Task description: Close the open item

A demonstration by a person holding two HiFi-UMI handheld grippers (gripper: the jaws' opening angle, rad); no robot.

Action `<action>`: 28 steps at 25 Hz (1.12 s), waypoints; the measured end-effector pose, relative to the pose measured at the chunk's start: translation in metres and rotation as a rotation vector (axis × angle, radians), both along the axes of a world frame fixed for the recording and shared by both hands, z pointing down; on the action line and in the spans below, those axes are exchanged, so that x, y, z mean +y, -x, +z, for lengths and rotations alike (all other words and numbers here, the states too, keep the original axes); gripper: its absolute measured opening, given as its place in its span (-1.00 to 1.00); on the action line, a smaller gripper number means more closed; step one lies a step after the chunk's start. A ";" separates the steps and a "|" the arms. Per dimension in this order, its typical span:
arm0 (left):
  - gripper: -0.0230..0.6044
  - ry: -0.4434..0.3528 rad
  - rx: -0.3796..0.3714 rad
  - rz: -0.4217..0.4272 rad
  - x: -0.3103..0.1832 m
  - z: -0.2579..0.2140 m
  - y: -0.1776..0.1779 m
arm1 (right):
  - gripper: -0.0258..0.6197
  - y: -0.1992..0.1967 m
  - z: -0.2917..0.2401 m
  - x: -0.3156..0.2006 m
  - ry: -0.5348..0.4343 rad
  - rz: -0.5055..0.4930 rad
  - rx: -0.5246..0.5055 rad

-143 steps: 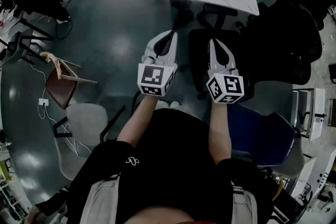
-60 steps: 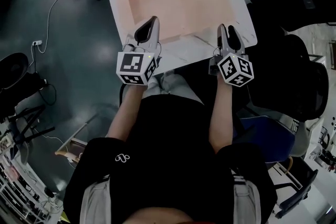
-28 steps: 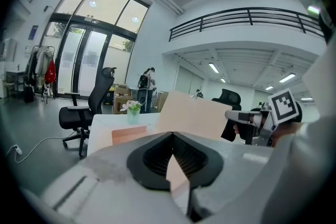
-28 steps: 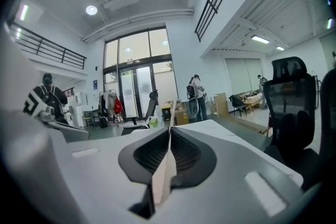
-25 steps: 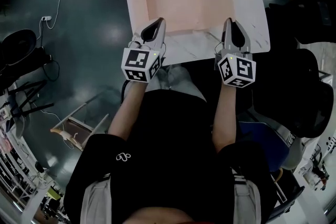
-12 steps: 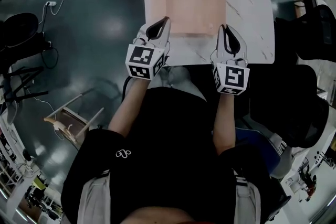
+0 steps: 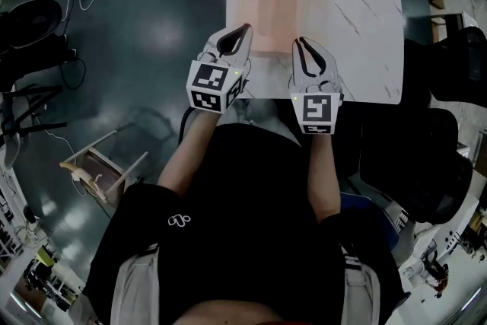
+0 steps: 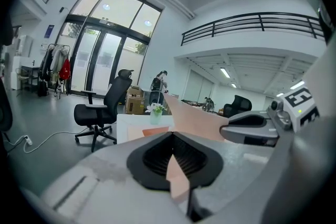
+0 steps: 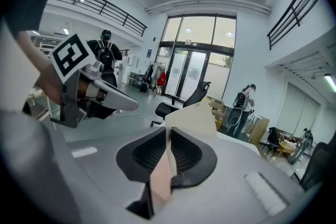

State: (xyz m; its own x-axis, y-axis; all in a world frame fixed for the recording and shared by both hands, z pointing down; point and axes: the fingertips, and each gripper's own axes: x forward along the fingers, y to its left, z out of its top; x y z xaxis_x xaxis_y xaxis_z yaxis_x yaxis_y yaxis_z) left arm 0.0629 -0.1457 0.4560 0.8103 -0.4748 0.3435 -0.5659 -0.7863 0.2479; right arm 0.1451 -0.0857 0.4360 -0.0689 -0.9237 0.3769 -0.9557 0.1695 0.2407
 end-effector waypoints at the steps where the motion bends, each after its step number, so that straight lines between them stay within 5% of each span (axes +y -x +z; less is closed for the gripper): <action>1: -0.93 0.002 0.001 -0.004 -0.001 0.000 0.003 | -0.83 0.006 0.004 -0.002 0.013 -0.018 0.006; 22: -0.93 0.082 -0.021 -0.049 -0.029 0.031 0.039 | -0.82 0.082 0.088 -0.036 0.257 -0.264 0.084; 28: -0.93 0.123 -0.141 -0.047 -0.029 0.053 0.045 | -0.82 0.093 0.108 -0.037 0.313 -0.329 0.108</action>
